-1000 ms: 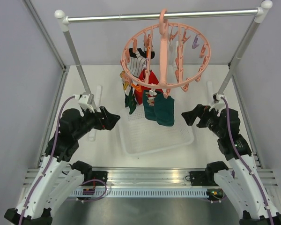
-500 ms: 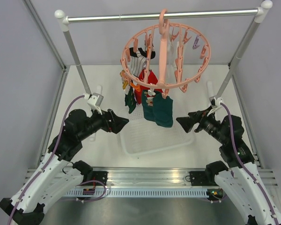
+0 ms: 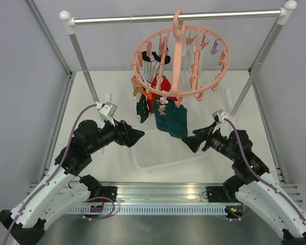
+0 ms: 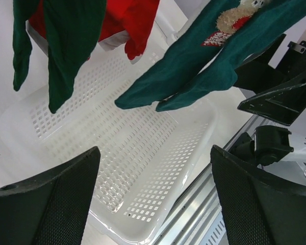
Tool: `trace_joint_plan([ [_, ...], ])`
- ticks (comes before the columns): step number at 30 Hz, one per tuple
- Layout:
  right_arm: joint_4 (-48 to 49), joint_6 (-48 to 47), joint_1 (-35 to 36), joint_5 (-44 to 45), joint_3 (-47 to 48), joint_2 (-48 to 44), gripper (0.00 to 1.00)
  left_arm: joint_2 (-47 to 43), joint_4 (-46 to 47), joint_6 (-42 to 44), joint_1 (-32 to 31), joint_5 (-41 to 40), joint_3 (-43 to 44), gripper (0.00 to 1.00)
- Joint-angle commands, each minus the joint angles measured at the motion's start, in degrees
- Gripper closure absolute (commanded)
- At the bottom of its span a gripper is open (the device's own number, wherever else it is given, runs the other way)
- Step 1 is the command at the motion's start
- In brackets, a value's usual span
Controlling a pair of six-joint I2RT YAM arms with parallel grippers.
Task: Remove the socks clipped to the hanger
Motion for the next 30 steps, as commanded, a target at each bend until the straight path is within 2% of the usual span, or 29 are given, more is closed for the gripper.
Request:
trace_joint_plan([
  [1, 4.70, -0.97, 5.49, 7.96, -0.40, 1.11, 0.15, -0.56, 3.16, -2.72, -1.34, 0.54, -1.51, 0.10],
  [6, 6.81, -2.38, 10.77, 15.00, -0.75, 4.80, 0.16, 0.15, 6.93, -4.30, -3.18, 0.28, -3.96, 0.13],
  [12, 7.87, -2.56, 11.48, 17.47, -1.72, 5.25, 0.16, 2.69, 14.05, -5.62, -5.82, -0.25, -7.65, 0.16],
  [18, 8.31, -2.30, 11.40, 18.62, -1.98, 6.73, 0.16, 8.66, 26.62, -5.36, -9.86, -2.09, -10.91, 0.17],
  [23, 9.19, -1.77, 11.48, 16.61, -3.21, 8.32, 0.25, 13.94, 35.93, -4.31, -11.10, -2.36, -11.62, 0.18],
  [30, 15.06, -0.54, 11.48, 13.70, -5.41, 8.41, 0.37, 20.97, 43.93, -2.63, -11.19, -1.22, -11.88, 0.18],
])
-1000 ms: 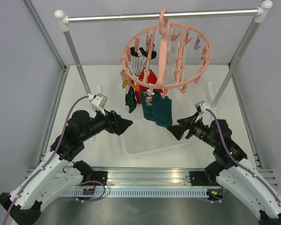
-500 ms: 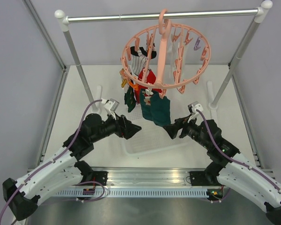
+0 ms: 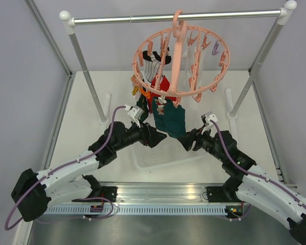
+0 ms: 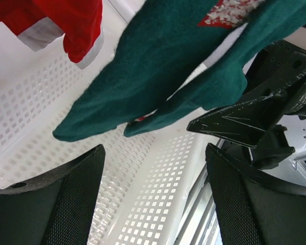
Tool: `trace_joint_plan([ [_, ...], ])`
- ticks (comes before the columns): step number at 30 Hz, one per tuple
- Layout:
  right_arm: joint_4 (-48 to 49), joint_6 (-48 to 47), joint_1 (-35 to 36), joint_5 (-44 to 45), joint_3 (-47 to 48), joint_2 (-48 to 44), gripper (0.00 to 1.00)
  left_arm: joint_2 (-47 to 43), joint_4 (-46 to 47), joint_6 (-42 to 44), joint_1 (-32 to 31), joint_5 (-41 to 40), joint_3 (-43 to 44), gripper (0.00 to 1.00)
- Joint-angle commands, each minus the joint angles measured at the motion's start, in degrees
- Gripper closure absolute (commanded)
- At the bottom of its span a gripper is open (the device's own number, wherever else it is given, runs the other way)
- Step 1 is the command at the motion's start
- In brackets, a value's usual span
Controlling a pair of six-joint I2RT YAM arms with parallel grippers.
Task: Remove the socks clipped to the hanger
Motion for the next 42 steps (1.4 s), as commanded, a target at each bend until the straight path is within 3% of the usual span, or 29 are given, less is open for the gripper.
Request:
trace_joint_plan([
  [1, 6.51, 1.29, 0.10, -2.65, -0.99, 0.28, 0.38, 3.46, 9.52, 1.41, -0.32, 0.46, -0.43, 0.18],
  [5, 9.67, 2.70, 0.18, -3.71, -2.14, 1.59, 0.44, 5.76, 12.60, 1.59, -0.32, 1.08, -0.61, 0.18],
  [12, 12.22, 5.07, 0.10, -6.70, -2.23, 2.74, 0.87, 7.17, 14.01, 1.85, -0.32, 1.61, -0.43, 0.18],
  [15, 12.31, 6.13, 0.10, -7.75, -1.96, 2.21, 0.95, 7.43, 14.62, 1.94, -0.24, 2.48, -0.52, 0.18],
  [21, 14.42, 9.38, 0.10, -13.72, -1.61, 1.25, 0.99, 7.43, 16.99, 1.24, -0.32, 3.63, -2.18, 0.18],
  [25, 15.56, 11.05, 0.10, -16.18, -1.70, 0.81, 0.99, 7.17, 21.30, -0.60, -0.24, 6.96, -4.12, 0.07],
  [27, 16.61, 12.02, 0.18, -17.07, -1.96, 0.90, 0.99, 7.26, 22.35, -1.40, -0.24, 7.76, -4.82, 0.06],
  [38, 20.14, 14.92, 0.10, -20.23, -3.46, -0.25, 0.99, 8.05, 30.79, -7.81, -0.32, 12.68, -6.67, 0.05],
  [42, 20.14, 14.92, 0.10, -19.71, -3.81, 0.10, 0.99, 8.57, 32.11, -9.83, -0.32, 13.74, -6.58, 0.14],
])
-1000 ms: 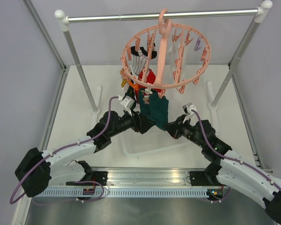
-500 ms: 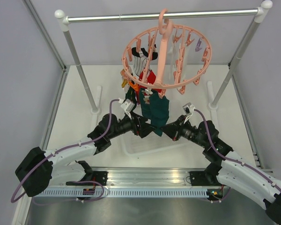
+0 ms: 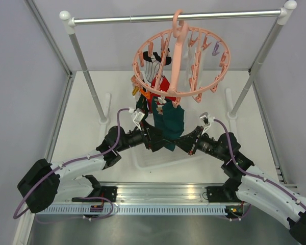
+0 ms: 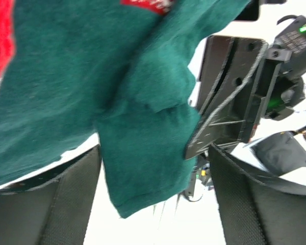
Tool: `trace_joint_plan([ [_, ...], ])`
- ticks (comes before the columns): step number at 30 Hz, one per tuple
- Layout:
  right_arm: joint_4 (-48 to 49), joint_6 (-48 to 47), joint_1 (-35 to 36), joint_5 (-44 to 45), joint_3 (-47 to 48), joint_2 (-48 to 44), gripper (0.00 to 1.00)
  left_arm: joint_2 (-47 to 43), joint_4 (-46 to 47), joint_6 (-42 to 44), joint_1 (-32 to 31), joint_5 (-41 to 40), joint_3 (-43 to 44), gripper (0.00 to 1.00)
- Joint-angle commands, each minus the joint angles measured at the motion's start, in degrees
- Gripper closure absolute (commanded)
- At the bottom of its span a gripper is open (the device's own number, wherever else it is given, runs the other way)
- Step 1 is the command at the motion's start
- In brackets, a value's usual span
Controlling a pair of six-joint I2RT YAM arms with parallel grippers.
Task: Remove the socks clipped to the hanger
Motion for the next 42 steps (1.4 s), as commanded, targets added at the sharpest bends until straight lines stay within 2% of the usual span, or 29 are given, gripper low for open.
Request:
trace_joint_plan([
  [1, 3.44, 0.52, 0.18, -0.61, -0.64, -0.18, 0.99, 0.49, 6.19, -3.46, -0.28, 2.94, -0.20, 0.17],
  [2, 3.00, 0.43, 0.18, -0.43, -0.55, -0.18, 0.99, 0.49, 6.37, -3.63, -0.37, 3.03, -0.20, 0.20],
  [5, 0.38, -1.14, 0.10, 0.45, -0.03, -0.44, 0.97, 0.40, 5.93, -4.33, -0.28, 2.94, 0.06, 0.38],
  [6, -0.68, -1.59, 0.10, 1.41, 0.32, -0.62, 0.97, 0.49, 5.15, -4.42, -0.28, 2.94, 0.24, 0.50],
  [8, -2.53, -2.73, 0.10, 2.47, 0.68, -1.23, 0.95, 0.84, 4.79, -4.77, -0.37, 3.03, 0.59, 0.59],
  [9, -2.97, -2.99, 0.10, 2.82, 0.85, -1.41, 0.92, 0.84, 3.92, -4.95, -0.46, 2.85, 0.76, 0.70],
  [10, -3.33, -3.26, 0.10, 3.17, 1.03, -1.67, 0.90, 1.01, 3.47, -4.95, -0.63, 2.33, 0.94, 0.75],
  [11, -4.64, -3.87, 0.10, 3.35, 1.47, -1.85, 0.84, 0.84, 2.60, -4.86, -0.81, 1.72, 1.29, 0.81],
  [12, -5.26, -4.40, 0.10, 3.79, 1.73, -1.94, 0.80, 0.93, 1.55, -4.78, -0.98, 1.01, 1.55, 0.93],
  [13, -5.96, -4.75, 0.18, 5.01, 2.17, -2.46, 0.75, 0.84, -0.90, -4.60, -1.07, -0.56, 2.25, 0.97],
  [14, -7.53, -5.19, 0.10, 5.98, 2.35, -3.07, 0.63, 0.84, -1.88, -4.34, -1.33, -1.18, 2.52, 0.98],
  [16, -9.47, -7.21, 0.18, 7.74, 2.87, -5.70, 0.50, 0.75, -5.47, -3.72, -1.68, -3.89, 3.31, 0.98],
  [17, -11.31, -8.08, 0.18, 9.66, 3.05, -6.76, 0.39, 0.84, -7.06, -3.11, -2.12, -5.05, 3.75, 0.98],
  [21, -13.35, -13.17, 0.10, 12.31, 4.80, -11.69, 0.23, 1.36, -10.24, -2.67, -2.57, -8.39, 4.28, 0.98],
  [26, -11.60, -17.93, 0.10, 13.98, 11.04, -11.26, 0.20, 2.77, -11.29, -2.84, -3.18, -10.59, 5.42, 0.98],
  [33, -7.47, -22.33, 0.18, 15.04, 23.25, 0.15, 0.21, 5.32, -11.65, -2.84, -4.94, -13.05, 7.36, 0.98],
  [42, -3.60, -27.77, 1.33, 18.73, 28.10, 6.76, 0.21, 5.76, -12.70, -2.23, -6.17, -14.02, 8.59, 0.98],
])
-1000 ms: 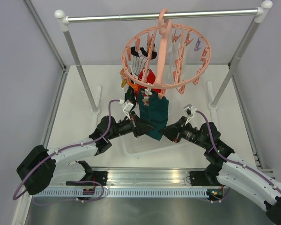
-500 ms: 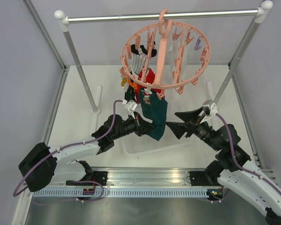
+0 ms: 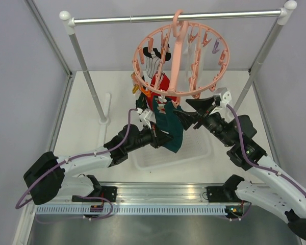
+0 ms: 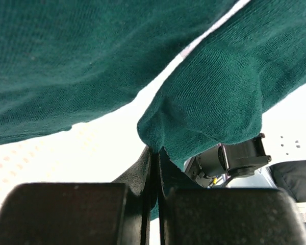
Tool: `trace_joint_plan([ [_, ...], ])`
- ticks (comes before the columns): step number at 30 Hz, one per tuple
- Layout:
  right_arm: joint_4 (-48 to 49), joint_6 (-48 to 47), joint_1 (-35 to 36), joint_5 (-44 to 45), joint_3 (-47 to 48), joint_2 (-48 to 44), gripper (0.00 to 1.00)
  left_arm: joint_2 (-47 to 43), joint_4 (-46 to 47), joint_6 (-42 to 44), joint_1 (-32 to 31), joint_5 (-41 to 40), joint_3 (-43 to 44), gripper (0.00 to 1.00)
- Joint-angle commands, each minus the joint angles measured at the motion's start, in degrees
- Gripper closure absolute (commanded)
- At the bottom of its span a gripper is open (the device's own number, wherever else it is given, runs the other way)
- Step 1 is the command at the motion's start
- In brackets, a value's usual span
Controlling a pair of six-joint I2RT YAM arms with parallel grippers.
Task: Remove the socks clipped to the hanger
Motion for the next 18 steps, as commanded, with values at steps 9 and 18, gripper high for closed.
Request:
trace_joint_plan([
  [9, 6.34, -8.28, 5.08, 8.61, 6.61, 5.86, 0.18, 0.16, -2.07, 2.48, -1.45, -1.70, 3.87, 0.98],
  [18, 10.47, -10.40, 8.95, 15.12, 6.70, 7.46, 0.27, -0.80, -2.85, 2.74, -2.07, -2.22, 3.70, 0.98],
])
